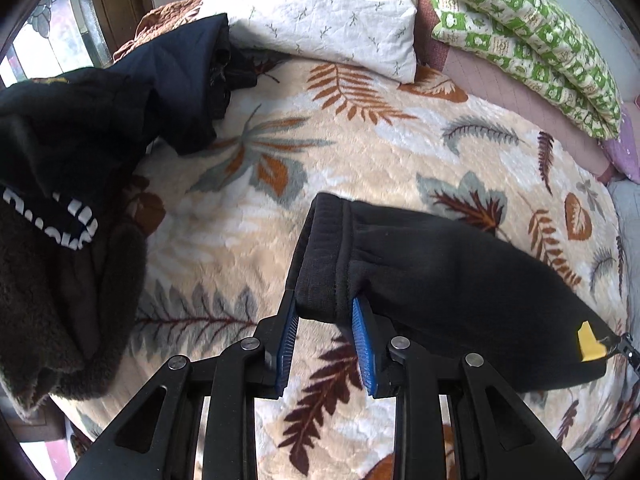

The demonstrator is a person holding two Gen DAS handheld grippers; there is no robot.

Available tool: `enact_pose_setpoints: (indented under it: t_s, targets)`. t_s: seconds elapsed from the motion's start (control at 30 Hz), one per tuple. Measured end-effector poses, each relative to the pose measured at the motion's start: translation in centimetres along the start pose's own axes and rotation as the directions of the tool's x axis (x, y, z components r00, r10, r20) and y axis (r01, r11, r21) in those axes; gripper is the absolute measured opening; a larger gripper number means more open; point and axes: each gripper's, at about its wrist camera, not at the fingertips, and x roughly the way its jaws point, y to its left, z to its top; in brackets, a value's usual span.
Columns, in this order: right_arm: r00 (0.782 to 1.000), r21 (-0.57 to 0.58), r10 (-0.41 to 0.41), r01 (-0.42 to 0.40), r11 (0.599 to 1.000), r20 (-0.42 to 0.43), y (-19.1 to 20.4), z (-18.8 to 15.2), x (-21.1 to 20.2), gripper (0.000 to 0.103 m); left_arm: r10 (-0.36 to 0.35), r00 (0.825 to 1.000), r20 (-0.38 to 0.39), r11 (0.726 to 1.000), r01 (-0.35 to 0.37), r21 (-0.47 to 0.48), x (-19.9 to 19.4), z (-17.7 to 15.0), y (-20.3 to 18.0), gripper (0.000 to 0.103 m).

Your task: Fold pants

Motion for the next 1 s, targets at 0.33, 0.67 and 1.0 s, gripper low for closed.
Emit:
enact_pose_setpoints:
  t_s: [0.33, 0.67, 1.0]
  targets:
    - [1.0, 0.1, 0.004, -0.004, 0.995, 0.008, -0.6, -4.2, -1.8, 0.043, 0.002, 0.996, -0.091, 1.0, -0.004, -0.017, 2.0, -2.9, 1.4, 0.034]
    - [0.953, 0.551, 0.268, -0.3, 0.778, 0.141, -5.5, -6.2, -2.5, 0.078, -0.042, 0.998, -0.043, 0.999, 0.041, -0.033, -2.1, -3.6, 2.9, 0.046]
    - [0.865, 0.754, 0.43, -0.459, 0.469, 0.259, -4.6, -9.0, 1.5, 0.085, -0.118, 0.988, -0.095, 0.988, 0.108, -0.111, -0.3, -1.4, 3.1, 0.058]
